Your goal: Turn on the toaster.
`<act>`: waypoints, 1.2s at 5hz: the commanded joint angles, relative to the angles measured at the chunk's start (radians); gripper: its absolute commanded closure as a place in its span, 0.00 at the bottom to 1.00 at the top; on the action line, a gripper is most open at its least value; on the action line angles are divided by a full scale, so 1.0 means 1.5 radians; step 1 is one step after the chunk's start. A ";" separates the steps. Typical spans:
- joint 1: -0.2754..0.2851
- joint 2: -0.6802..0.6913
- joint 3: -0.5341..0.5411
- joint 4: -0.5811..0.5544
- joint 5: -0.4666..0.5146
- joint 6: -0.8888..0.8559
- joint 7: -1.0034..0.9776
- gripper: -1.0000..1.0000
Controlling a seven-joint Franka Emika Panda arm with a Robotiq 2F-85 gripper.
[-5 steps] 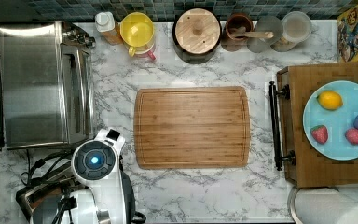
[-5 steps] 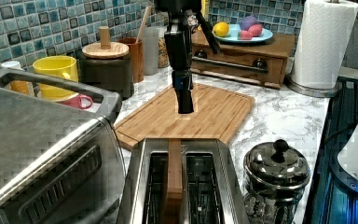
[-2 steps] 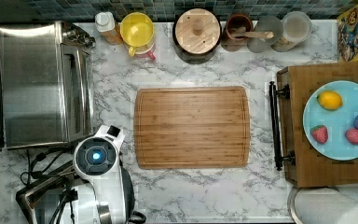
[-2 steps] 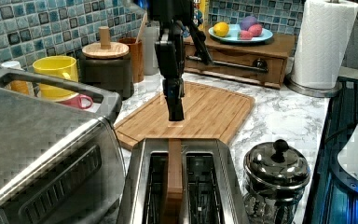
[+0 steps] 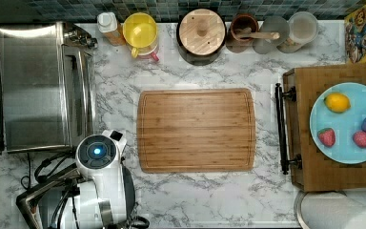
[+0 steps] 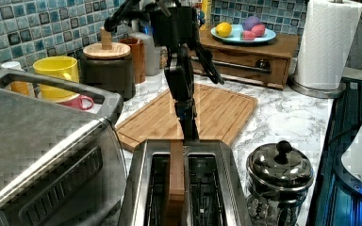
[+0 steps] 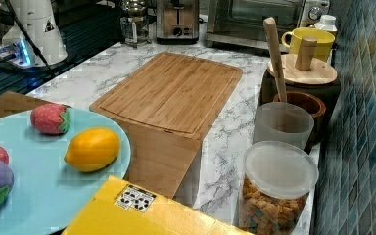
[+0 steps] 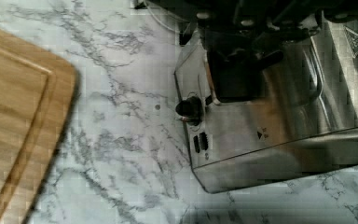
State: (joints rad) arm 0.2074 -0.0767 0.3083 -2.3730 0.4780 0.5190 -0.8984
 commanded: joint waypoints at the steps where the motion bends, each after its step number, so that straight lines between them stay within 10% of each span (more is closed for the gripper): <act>1: 0.005 0.005 0.015 0.076 -0.005 0.044 0.050 1.00; 6: -0.022 0.218 -0.031 0.017 -0.081 0.044 0.169 1.00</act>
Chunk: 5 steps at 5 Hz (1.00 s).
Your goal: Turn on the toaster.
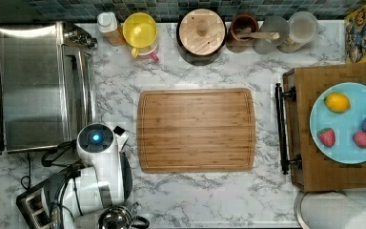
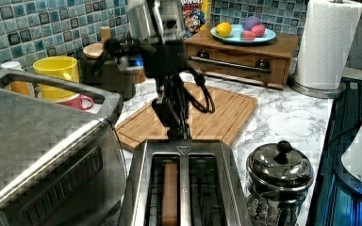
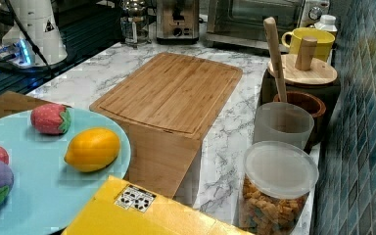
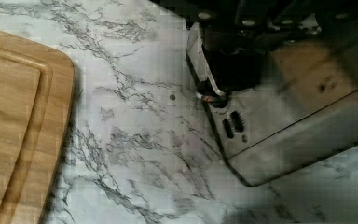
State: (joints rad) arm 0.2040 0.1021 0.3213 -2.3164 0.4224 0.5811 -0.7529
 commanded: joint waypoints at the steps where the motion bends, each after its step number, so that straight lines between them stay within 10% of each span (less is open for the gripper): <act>1: -0.018 0.053 -0.033 -0.062 -0.040 0.008 0.002 1.00; 5: -0.018 0.053 -0.032 -0.062 -0.040 0.008 0.003 1.00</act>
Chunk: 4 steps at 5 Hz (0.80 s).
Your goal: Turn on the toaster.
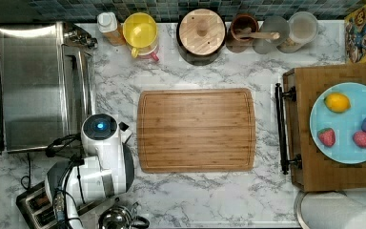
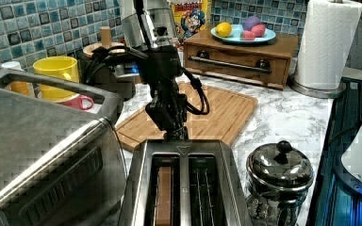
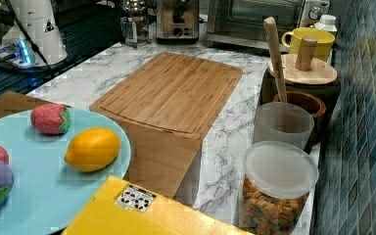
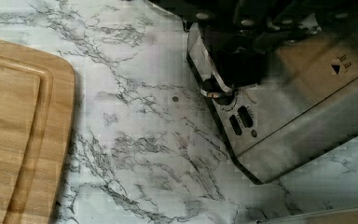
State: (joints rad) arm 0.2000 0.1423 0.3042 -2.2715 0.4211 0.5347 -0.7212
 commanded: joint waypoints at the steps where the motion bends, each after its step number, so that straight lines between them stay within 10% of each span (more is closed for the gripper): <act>1: -0.012 0.027 -0.024 -0.092 -0.039 0.038 -0.019 1.00; 4: -0.010 0.026 -0.026 -0.092 -0.039 0.038 -0.020 1.00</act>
